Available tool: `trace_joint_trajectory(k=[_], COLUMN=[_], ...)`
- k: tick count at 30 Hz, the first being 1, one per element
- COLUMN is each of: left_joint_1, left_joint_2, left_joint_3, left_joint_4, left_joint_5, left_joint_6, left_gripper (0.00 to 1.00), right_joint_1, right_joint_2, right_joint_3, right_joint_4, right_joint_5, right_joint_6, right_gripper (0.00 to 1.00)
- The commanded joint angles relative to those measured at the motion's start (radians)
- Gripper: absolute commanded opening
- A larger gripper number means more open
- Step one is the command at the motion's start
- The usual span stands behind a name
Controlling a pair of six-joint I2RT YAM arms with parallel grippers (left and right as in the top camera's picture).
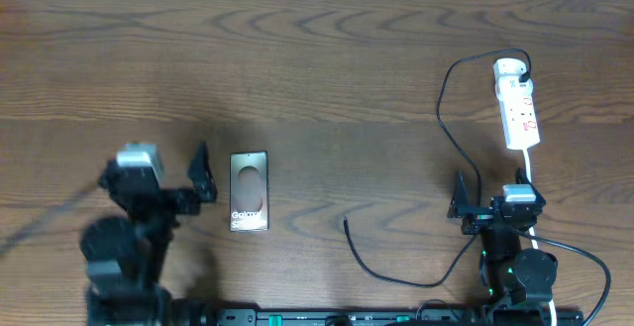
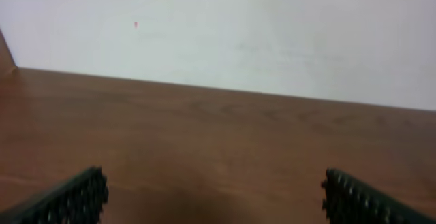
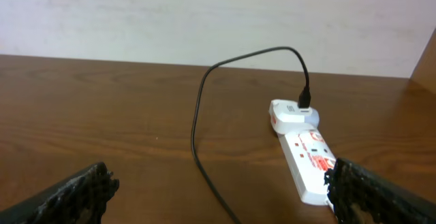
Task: Plug charger to phone and switch on socket
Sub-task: 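Move the left gripper over the silver phone and lower it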
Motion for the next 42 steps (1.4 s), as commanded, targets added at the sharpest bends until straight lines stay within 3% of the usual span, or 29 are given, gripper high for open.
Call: trace_joint_trajectory(k=[1, 6, 15, 21, 24, 30, 42], left_joint_1=[-0.003, -0.003, -0.003, -0.050, -0.123, -0.281, -0.314], left_joint_2=[0.264, 0.770, 1.072, 1.214, 1.217, 1.133, 0.909], left_joint_3=[0.285, 0.856, 0.919, 0.908, 0.877, 0.742, 0.408], left_joint_4=[-0.163, -0.752, -0.929, -0.951, -0.934, -0.805, -0.610], left_joint_5=[0.031, 0.080, 0.087, 0.005, -0.109, -0.195, -0.077], left_joint_6=[-0.017, -0.023, -0.034, -0.060, -0.091, -0.173, -0.252], left_gripper=[0.99, 1.00, 1.00, 0.99, 1.00, 1.00, 1.00], right_joint_1=[0.008, 0.008, 0.008, 0.008, 0.008, 0.008, 0.008], right_joint_2=[-0.006, 0.002, 0.003, 0.003, 0.003, 0.003, 0.003], right_joint_3=[-0.001, -0.001, -0.001, -0.001, -0.001, -0.001, -0.001], right_joint_4=[-0.005, -0.004, -0.004, -0.004, -0.004, -0.004, -0.004], right_joint_5=[0.009, 0.009, 0.009, 0.009, 0.009, 0.009, 0.009], right_joint_6=[-0.008, -0.008, -0.008, -0.008, -0.008, -0.008, -0.008], right_gripper=[0.99, 0.99, 0.99, 0.99, 0.99, 0.99, 0.99])
